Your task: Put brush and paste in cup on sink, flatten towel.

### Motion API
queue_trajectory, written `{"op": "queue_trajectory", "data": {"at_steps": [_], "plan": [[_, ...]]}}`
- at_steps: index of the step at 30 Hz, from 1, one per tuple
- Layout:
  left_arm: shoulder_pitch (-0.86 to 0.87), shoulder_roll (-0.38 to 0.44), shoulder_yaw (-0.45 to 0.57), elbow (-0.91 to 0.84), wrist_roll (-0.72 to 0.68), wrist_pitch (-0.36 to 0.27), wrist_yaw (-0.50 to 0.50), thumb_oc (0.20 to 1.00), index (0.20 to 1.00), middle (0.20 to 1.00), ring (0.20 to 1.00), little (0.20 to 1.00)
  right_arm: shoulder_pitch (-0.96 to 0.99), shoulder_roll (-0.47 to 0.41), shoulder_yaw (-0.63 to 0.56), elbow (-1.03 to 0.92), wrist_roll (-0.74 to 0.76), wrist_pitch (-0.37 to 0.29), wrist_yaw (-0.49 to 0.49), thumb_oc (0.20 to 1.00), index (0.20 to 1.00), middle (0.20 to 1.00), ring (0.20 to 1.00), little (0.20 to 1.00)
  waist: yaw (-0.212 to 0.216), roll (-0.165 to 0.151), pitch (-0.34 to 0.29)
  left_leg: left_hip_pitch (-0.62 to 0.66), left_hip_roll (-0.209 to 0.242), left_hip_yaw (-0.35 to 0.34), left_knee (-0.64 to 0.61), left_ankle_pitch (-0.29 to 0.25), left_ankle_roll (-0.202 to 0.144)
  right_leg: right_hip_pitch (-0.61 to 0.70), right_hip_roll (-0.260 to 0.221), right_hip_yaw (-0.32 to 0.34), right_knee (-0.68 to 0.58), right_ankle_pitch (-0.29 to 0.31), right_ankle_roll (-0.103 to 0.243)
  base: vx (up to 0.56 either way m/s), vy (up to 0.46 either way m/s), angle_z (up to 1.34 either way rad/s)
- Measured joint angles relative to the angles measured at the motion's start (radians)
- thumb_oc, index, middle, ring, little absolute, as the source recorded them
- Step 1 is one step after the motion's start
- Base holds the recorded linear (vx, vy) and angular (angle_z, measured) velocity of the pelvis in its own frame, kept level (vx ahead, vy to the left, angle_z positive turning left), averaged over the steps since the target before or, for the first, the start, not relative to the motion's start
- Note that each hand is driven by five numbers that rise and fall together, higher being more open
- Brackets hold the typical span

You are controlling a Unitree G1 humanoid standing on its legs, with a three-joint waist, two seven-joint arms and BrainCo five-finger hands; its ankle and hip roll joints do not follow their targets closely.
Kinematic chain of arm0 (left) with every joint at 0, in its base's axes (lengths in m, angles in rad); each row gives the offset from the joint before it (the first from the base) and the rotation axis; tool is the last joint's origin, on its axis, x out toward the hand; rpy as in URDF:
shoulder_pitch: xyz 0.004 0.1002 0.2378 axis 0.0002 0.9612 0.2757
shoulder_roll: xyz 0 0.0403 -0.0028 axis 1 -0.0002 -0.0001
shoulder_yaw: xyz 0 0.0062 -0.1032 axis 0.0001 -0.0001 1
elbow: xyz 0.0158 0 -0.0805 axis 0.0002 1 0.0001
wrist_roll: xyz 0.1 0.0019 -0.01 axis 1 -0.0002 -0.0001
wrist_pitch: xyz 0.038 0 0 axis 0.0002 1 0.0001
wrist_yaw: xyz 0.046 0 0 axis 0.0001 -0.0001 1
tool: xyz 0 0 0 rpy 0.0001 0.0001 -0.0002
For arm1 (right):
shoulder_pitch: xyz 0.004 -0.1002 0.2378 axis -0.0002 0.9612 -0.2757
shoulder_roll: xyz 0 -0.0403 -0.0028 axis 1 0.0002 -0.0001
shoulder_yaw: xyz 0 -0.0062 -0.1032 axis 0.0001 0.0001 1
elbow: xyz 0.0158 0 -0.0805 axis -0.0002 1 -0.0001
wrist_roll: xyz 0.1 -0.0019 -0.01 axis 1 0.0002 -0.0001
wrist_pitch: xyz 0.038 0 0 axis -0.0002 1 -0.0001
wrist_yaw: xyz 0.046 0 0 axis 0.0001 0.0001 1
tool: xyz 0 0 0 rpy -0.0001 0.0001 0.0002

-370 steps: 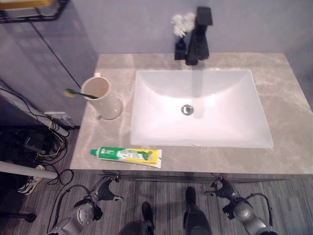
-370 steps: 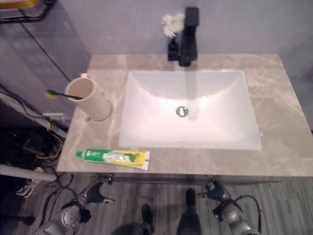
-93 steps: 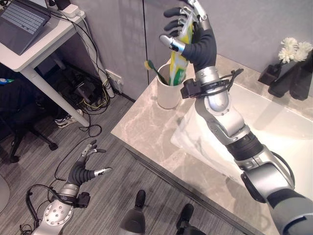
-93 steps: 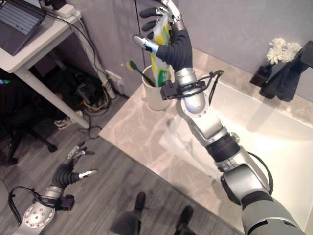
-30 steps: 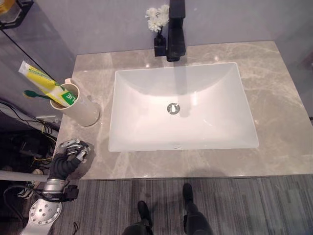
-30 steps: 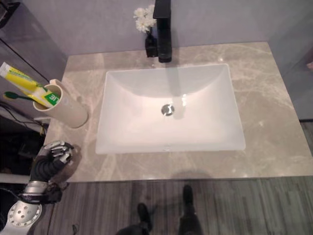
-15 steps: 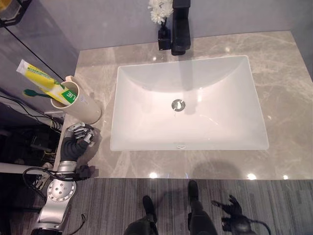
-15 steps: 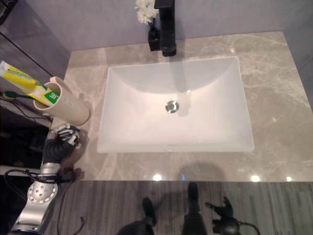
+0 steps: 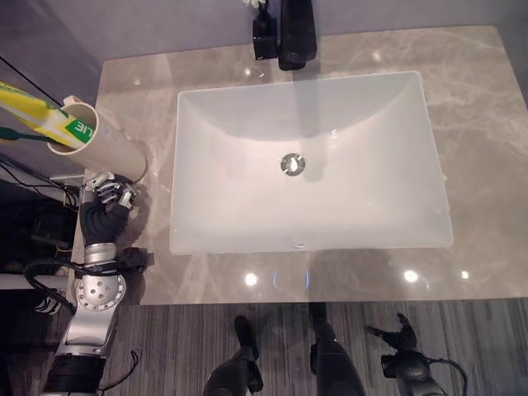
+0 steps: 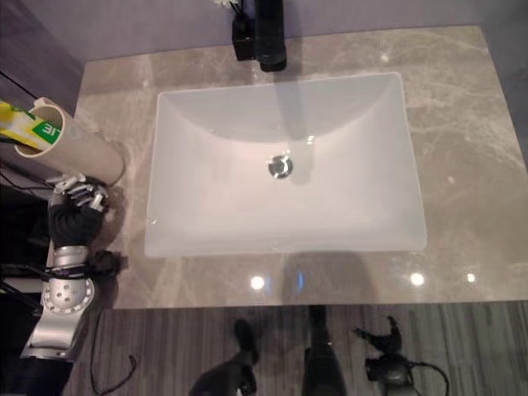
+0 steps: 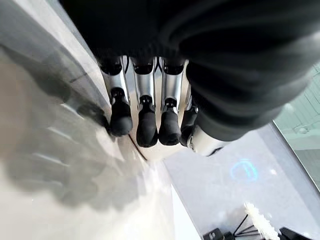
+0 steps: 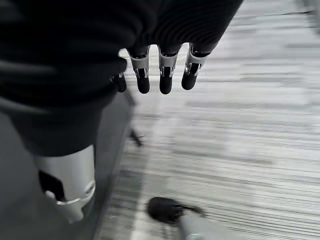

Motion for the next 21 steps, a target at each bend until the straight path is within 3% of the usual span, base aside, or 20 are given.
{"op": "queue_trajectory", "data": {"at_steps": [9, 16, 21], "plan": [[-0.123, 0.015, -0.003, 0.076, 0.001, -0.003, 0.041, 0.2, 0.2, 0.2, 0.2, 0.2, 0.0, 0.0, 0.014, -0.005, 0.005, -0.001, 0.001, 1.0, 1.0, 1.0, 1.0, 1.0, -0.019, -0.005, 0.004, -0.006, -0.001, 0.005, 0.0, 0.001, -0.001, -0.01, 0.001, 0.004, 0.002, 0.001, 0.0, 0.0, 0.0, -0.01], [-0.192, 0.164, -0.048, 0.149, 0.03, 0.009, 0.069, 0.2, 0.2, 0.2, 0.2, 0.2, -0.015, -0.008, 0.035, -0.104, 0.017, -0.02, -0.001, 1.0, 1.0, 1.0, 1.0, 1.0, -0.032, -0.019, 0.014, -0.011, 0.0, 0.004, 0.0, 0.001, -0.001, -0.014, 0.0, 0.002, 0.0, 0.002, -0.001, 0.0, 0.002, 0.01], [-0.148, 0.157, -0.031, 0.108, 0.015, 0.001, 0.057, 0.2, 0.2, 0.2, 0.2, 0.2, -0.03, -0.008, 0.033, -0.091, 0.017, -0.022, -0.001, 1.0, 1.0, 1.0, 1.0, 1.0, -0.028, -0.016, 0.016, -0.014, 0.0, -0.002, 0.004, 0.001, -0.001, -0.013, -0.001, -0.004, 0.008, 0.008, -0.009, 0.0, 0.012, 0.02]]}}
